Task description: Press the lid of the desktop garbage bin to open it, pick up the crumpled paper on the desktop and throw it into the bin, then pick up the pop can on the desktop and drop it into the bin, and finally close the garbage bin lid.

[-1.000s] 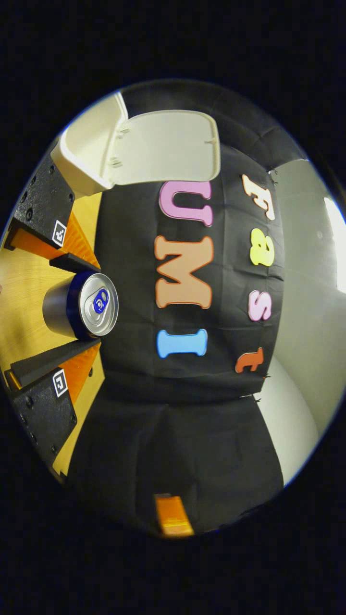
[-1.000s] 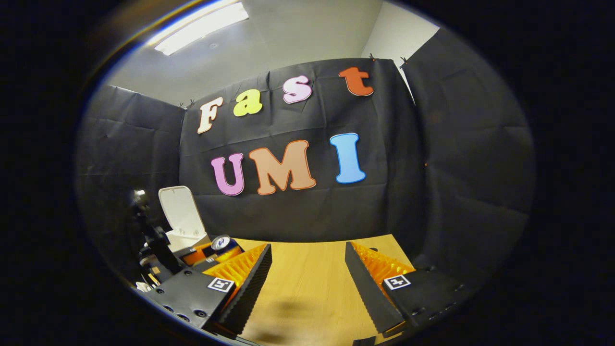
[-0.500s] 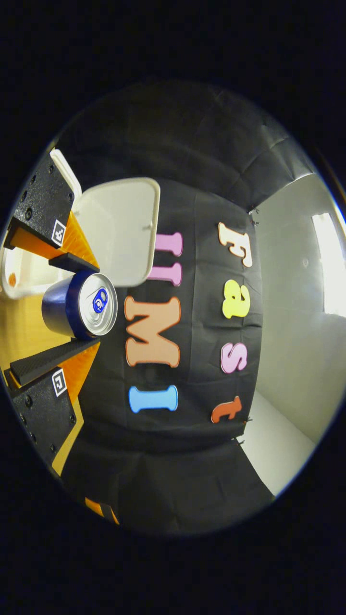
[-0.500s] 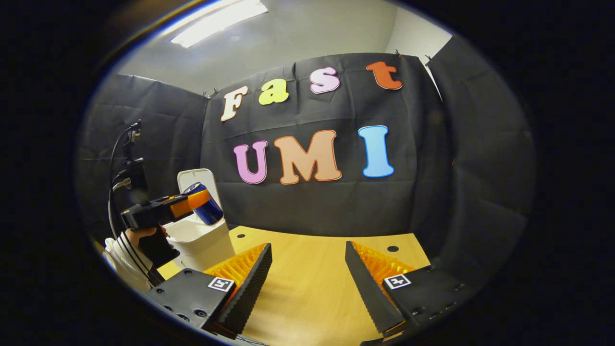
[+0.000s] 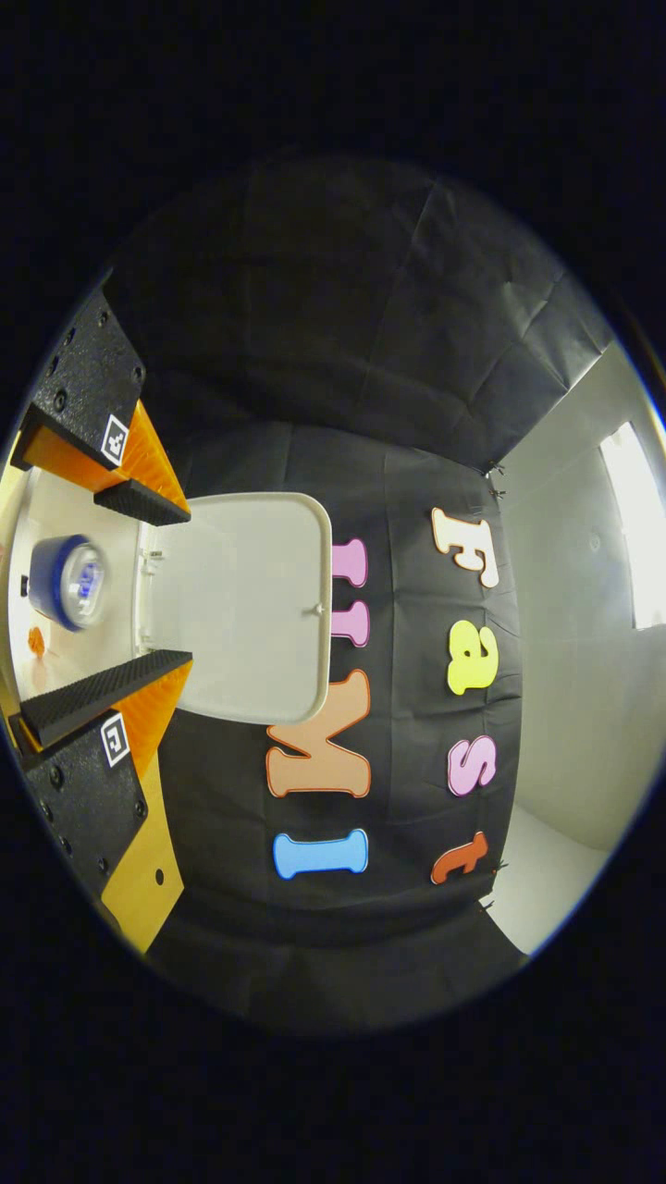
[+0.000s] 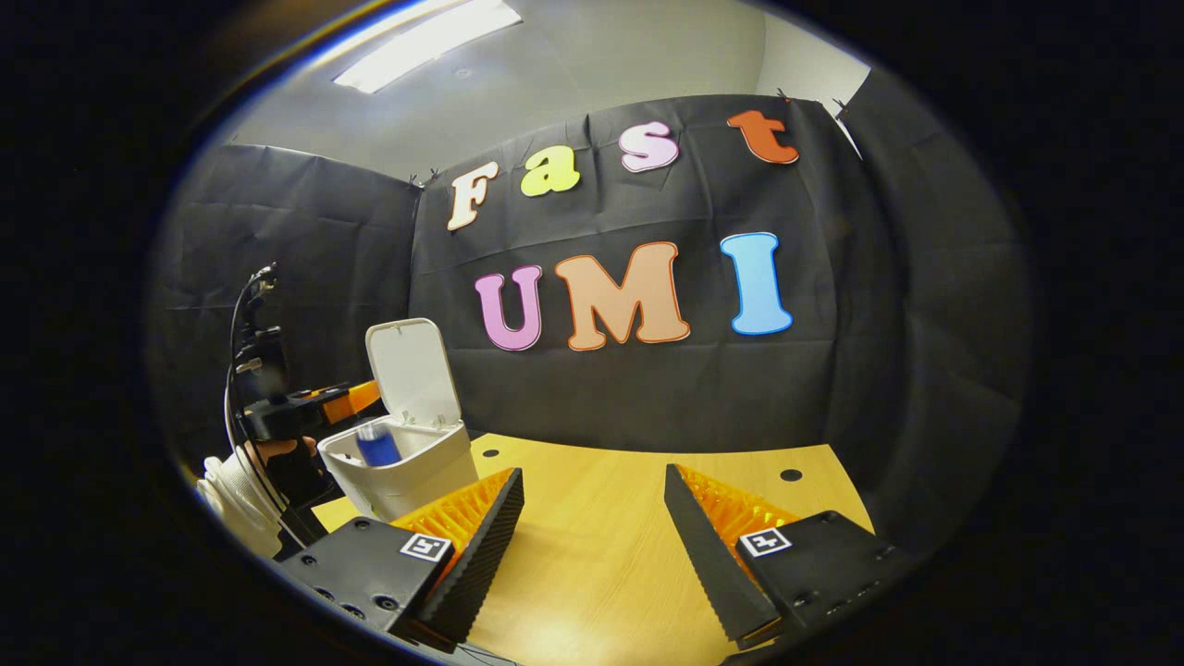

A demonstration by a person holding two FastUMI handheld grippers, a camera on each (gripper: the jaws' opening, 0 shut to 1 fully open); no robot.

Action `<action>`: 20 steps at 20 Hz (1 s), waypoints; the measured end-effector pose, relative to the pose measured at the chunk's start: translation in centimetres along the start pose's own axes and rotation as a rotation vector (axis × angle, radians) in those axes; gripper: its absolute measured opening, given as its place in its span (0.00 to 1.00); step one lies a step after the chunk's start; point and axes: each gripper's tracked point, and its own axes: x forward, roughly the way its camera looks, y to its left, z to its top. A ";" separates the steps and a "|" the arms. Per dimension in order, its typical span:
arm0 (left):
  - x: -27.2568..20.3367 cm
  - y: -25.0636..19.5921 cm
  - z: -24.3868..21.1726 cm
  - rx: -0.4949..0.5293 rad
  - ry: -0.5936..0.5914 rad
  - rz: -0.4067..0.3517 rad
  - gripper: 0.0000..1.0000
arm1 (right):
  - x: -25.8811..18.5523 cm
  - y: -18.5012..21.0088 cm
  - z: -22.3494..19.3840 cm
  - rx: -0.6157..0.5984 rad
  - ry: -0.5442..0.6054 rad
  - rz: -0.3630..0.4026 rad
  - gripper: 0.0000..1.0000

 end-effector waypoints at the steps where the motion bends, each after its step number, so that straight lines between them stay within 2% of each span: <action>1: -0.2 0.2 0.2 0.008 -0.003 0.000 0.84 | 0.3 0.2 -0.2 0.000 0.002 0.004 0.97; 4: -0.3 0.4 2.0 0.026 -0.037 -0.005 0.84 | 1.0 0.5 -0.7 0.006 0.015 0.015 0.96; 9: 0.4 -0.2 6.7 -0.027 -0.110 -0.040 0.92 | 1.2 1.0 -1.3 0.002 0.023 0.022 0.96; 14: 3.8 -0.6 10.9 0.002 -0.163 -0.082 0.90 | 0.9 0.6 -2.2 0.013 0.034 0.008 0.97; 18: 7.8 0.2 12.0 0.041 -0.118 -0.053 0.92 | 0.6 0.1 -2.7 0.012 0.040 -0.010 0.96; 20: 9.5 -0.2 11.9 0.050 -0.089 -0.063 0.90 | 0.3 -0.4 -2.9 0.016 0.040 -0.021 0.97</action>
